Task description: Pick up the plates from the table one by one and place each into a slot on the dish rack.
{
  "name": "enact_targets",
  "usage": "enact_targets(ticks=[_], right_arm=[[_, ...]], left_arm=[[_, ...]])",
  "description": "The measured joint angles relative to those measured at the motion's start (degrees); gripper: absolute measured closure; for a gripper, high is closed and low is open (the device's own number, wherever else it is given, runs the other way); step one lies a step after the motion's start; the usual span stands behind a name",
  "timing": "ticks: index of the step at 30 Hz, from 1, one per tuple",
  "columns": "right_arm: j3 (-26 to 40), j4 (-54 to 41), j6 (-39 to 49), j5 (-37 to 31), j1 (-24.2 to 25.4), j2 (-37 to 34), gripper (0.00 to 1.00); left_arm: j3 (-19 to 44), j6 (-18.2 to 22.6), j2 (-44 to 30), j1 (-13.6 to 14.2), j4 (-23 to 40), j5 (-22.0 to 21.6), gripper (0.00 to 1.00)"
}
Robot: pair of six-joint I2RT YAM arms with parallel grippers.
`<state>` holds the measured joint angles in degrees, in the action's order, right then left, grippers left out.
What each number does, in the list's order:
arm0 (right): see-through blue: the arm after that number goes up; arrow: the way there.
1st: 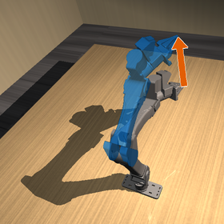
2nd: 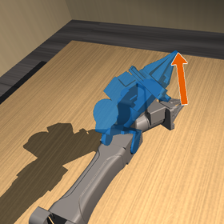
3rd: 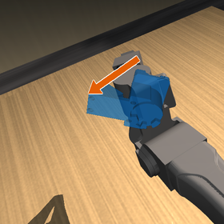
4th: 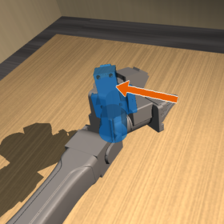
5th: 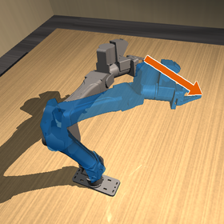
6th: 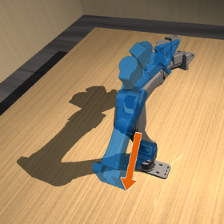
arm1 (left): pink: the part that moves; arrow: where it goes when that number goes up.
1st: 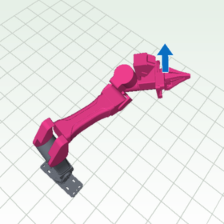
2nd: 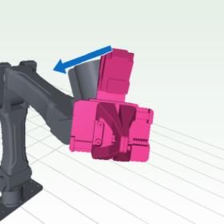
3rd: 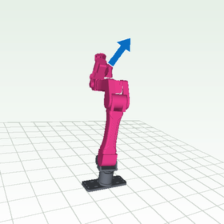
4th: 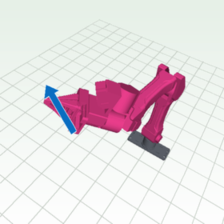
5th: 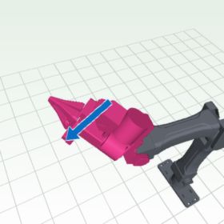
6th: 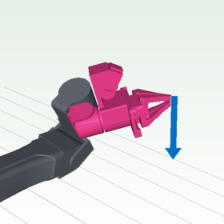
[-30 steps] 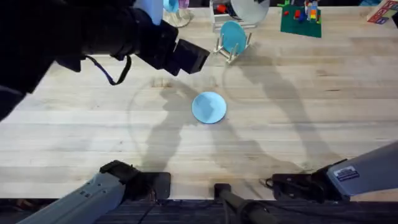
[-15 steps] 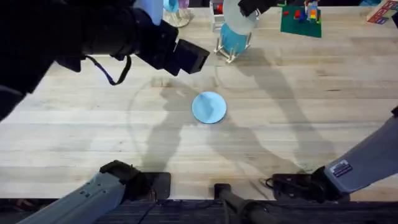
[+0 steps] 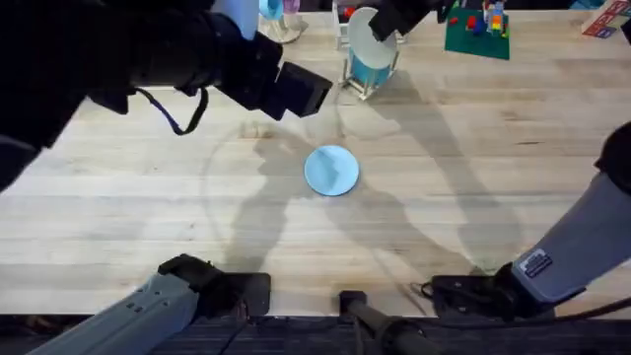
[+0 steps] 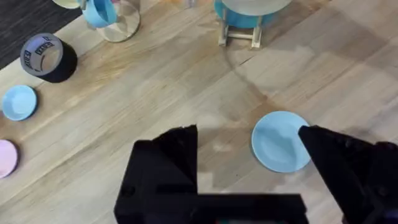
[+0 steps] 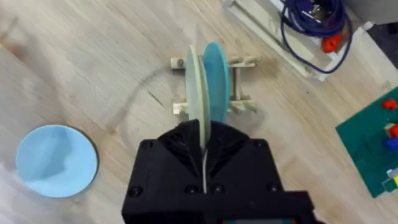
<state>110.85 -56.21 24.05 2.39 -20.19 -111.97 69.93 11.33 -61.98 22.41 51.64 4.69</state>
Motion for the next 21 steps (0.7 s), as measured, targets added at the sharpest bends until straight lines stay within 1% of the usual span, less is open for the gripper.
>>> enact_targets(ticks=[8, 16, 21], right_arm=[[0.02, 0.52, 0.00, 0.02, -0.17, -0.83, 0.972], [0.02, 0.48, 0.00, 0.02, -0.17, -3.84, 0.973], [0.02, 0.53, 0.00, 0.02, -0.26, -3.91, 0.973]], left_arm=[[0.00, 0.00, 0.00, 0.00, 0.26, 0.00, 0.007], [0.00, 0.00, 0.00, 0.00, 0.26, 0.00, 0.008], [0.00, 0.00, 0.00, 0.00, 0.26, 0.00, 0.008]])
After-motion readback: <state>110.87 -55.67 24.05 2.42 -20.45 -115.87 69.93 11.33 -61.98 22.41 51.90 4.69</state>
